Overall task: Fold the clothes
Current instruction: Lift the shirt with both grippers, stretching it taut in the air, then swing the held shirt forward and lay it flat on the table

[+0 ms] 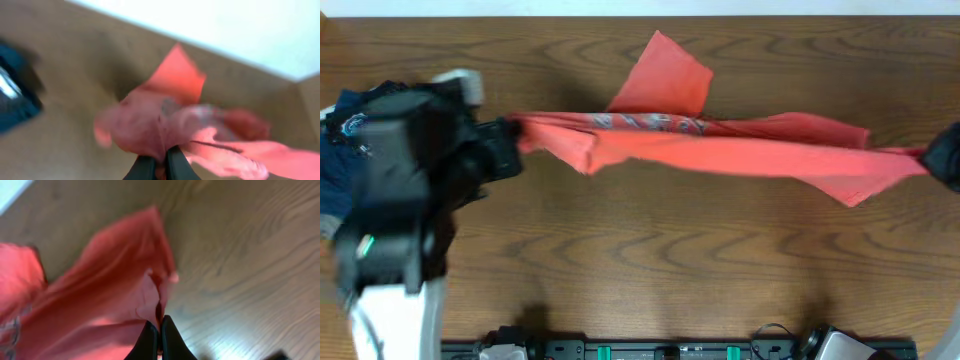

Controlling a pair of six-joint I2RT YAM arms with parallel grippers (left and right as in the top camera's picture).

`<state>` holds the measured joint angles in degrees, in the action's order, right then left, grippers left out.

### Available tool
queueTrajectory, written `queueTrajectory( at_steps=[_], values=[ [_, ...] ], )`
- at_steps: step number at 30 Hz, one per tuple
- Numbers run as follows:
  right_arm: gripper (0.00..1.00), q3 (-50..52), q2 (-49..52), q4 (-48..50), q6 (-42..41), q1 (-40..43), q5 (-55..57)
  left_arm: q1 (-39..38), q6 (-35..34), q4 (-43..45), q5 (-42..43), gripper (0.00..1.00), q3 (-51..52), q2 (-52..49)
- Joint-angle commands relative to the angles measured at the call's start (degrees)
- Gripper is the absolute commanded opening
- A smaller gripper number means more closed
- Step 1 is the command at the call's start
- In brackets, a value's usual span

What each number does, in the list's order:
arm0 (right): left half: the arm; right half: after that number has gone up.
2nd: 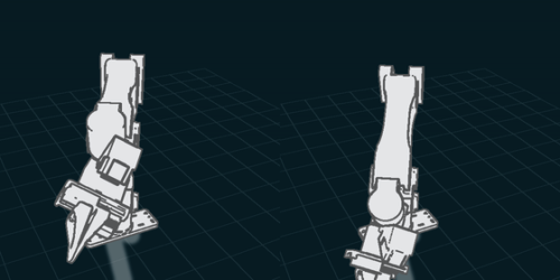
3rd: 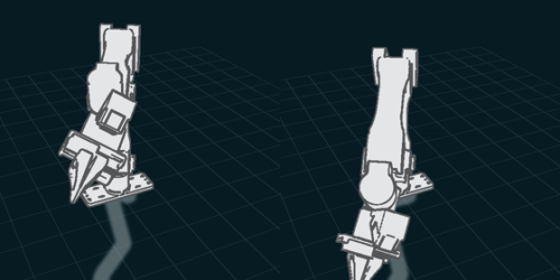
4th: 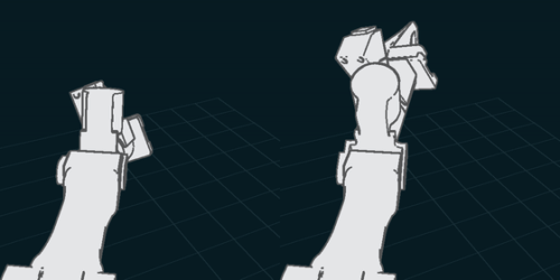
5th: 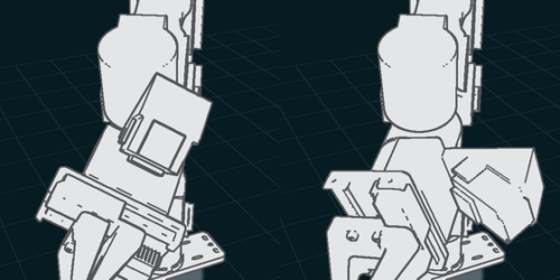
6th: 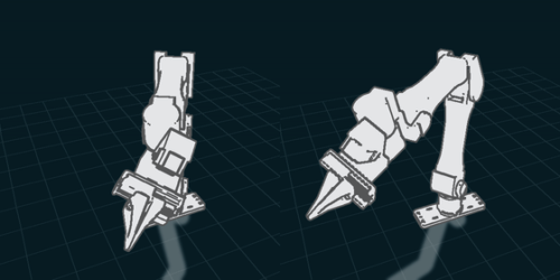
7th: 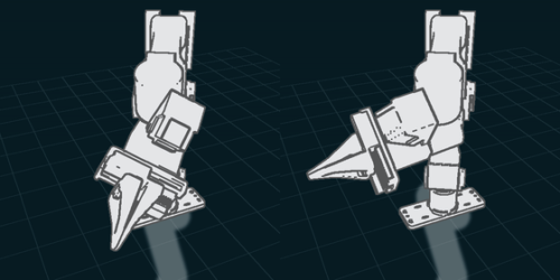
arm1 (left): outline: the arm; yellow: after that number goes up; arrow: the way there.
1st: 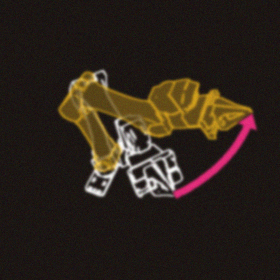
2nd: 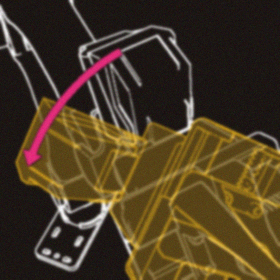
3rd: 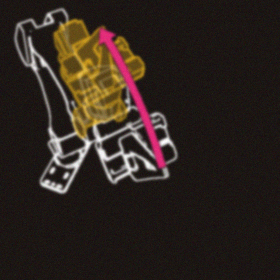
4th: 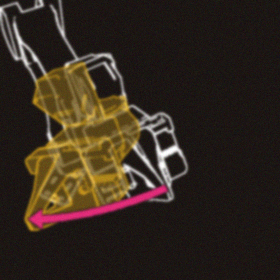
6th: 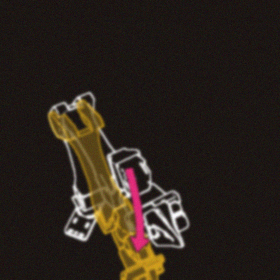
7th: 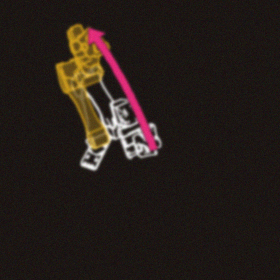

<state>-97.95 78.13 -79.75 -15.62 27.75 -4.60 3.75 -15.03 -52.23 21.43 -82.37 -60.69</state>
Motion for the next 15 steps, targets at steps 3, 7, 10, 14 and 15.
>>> queueTrajectory(
  at_steps=[3,7,10,14,15],
  values=[
    [0.01,-11.8,-1.2,-5.1,2.1,3.1,0.0,4.0,-0.3,0.2,-0.5,0.06,-5.6,7.2],
    [0.01,-18.7,-1.2,-9.1,3.1,5.0,0.0,4.3,-0.3,0.1,-0.5,0.06,-8.4,10.4],
    [0.01,-22.1,-1.1,-10.3,4.2,6.5,-0.5,4.3,-1.4,-0.5,-0.5,0.06,-11.1,11.1],
    [0.01,-22.6,-0.2,-10.1,6.9,6.3,-4.5,4.3,-1.8,-0.5,-0.4,0.06,-11.5,10.0],
    [0.01,-22.6,0.5,-10.1,7.8,6.1,-5.1,4.3,-1.8,-0.7,0.1,0.06,-11.5,9.2]
  ],
)
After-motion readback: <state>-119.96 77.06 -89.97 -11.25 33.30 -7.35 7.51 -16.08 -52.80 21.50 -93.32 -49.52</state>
